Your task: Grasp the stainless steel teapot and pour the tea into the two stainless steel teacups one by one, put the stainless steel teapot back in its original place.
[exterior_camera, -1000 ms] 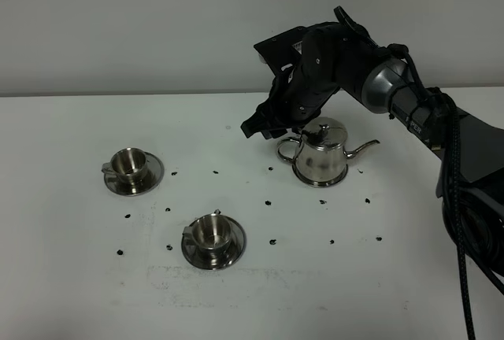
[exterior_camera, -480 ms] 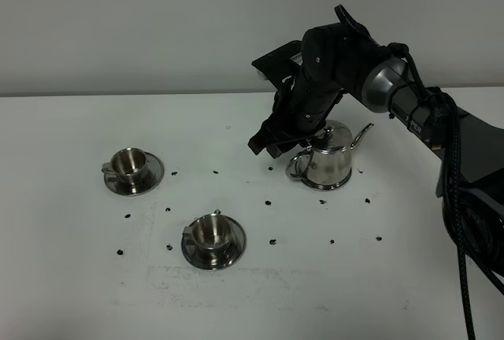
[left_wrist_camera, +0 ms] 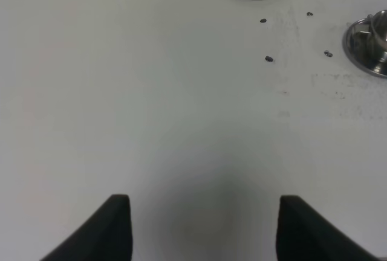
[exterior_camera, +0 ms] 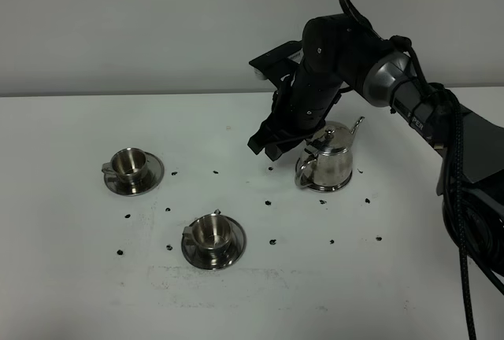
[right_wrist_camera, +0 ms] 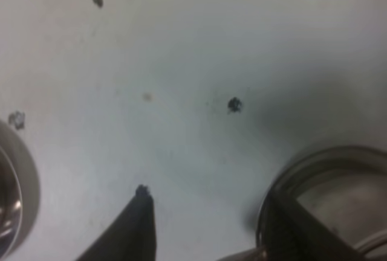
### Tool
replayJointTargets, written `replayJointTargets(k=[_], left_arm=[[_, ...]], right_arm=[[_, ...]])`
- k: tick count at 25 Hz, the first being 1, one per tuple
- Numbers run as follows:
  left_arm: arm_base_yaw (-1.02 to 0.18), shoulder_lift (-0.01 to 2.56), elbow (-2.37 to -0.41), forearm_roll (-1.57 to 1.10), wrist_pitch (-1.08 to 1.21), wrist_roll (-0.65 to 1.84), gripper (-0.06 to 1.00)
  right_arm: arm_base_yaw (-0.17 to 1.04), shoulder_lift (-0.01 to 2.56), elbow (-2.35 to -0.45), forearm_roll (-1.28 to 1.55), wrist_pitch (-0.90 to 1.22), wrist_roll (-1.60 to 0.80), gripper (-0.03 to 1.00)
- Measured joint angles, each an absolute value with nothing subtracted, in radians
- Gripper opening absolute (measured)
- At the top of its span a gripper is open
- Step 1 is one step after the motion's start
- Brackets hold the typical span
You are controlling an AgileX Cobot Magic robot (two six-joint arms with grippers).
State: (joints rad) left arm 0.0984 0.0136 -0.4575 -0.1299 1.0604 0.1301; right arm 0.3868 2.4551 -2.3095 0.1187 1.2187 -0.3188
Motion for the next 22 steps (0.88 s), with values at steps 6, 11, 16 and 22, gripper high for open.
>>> replayJointTargets(k=[6, 11, 16, 22], left_arm=[[0.098, 0.014, -0.457, -0.13, 1.06, 0.13, 0.53], [0.098, 0.014, -0.457, -0.13, 1.06, 0.13, 0.53], [0.098, 0.014, -0.457, -0.13, 1.06, 0.13, 0.53], [0.098, 0.014, -0.457, -0.13, 1.06, 0.13, 0.53]], right_arm=[[0.388, 2.453, -2.371, 0.145, 1.22, -0.319, 0.41], [0.407, 2.448, -2.493, 0.196, 1.223, -0.318, 0.41], [0.427, 2.421, -2.663, 0.201, 1.221, -0.297, 0.41], [0.428, 2.335, -2.714, 0.201, 1.074, -0.289, 0.41]])
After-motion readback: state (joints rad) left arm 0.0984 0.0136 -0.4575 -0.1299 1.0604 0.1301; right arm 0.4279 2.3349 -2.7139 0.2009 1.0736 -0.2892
